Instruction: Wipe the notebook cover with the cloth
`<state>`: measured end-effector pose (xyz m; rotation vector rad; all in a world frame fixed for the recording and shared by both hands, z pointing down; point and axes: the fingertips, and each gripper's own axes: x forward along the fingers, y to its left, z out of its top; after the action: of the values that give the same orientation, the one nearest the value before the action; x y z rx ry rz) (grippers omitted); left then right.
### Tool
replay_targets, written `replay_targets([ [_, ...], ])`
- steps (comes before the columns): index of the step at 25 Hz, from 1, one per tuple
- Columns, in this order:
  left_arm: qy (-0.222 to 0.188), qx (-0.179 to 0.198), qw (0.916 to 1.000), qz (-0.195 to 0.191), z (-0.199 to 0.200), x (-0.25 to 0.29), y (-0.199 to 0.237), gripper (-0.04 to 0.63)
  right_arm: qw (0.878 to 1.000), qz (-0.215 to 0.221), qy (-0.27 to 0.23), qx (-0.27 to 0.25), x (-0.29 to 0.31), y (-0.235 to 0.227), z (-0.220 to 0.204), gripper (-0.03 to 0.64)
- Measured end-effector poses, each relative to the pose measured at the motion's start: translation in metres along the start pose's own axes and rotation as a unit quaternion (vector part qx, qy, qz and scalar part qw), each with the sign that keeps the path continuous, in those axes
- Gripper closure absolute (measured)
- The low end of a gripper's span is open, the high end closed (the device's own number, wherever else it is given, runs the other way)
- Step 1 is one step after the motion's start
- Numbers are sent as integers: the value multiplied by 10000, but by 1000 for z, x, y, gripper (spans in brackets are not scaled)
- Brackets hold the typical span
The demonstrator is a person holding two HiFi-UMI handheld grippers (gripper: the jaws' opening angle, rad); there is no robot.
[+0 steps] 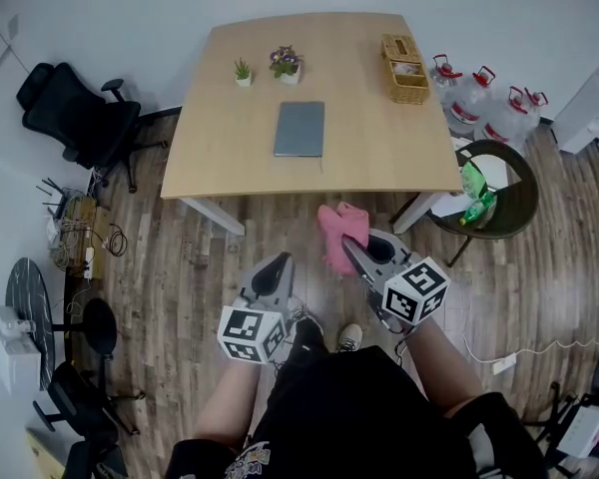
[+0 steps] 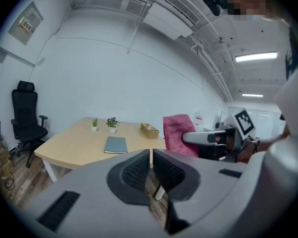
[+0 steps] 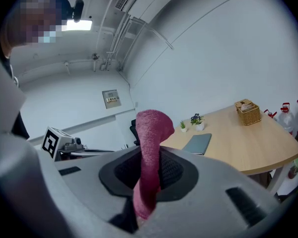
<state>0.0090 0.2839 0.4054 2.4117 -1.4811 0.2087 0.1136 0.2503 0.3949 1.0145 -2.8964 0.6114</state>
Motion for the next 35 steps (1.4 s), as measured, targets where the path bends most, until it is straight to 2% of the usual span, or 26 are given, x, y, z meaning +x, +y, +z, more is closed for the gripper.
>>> replay_targets([
  [7,72,-134,9999,51,2,17,42,577,9999,-72,110,86,40,-11,2,551],
  [10,111,-178,9998,21,3,27,63,500,9997,-124,164,101,61,-17,5,551],
  [17,232,-177,9995,-156,12,52,110,443,9992,-303,186,173,112,-31,14,551],
  [27,237,-197,9983,-487,30,87,158,430,9976,-662,165,87,154,-46,31,551],
  [35,345,-366,9976,-480,29,119,170,430,9972,-688,289,97,170,-76,39,551],
])
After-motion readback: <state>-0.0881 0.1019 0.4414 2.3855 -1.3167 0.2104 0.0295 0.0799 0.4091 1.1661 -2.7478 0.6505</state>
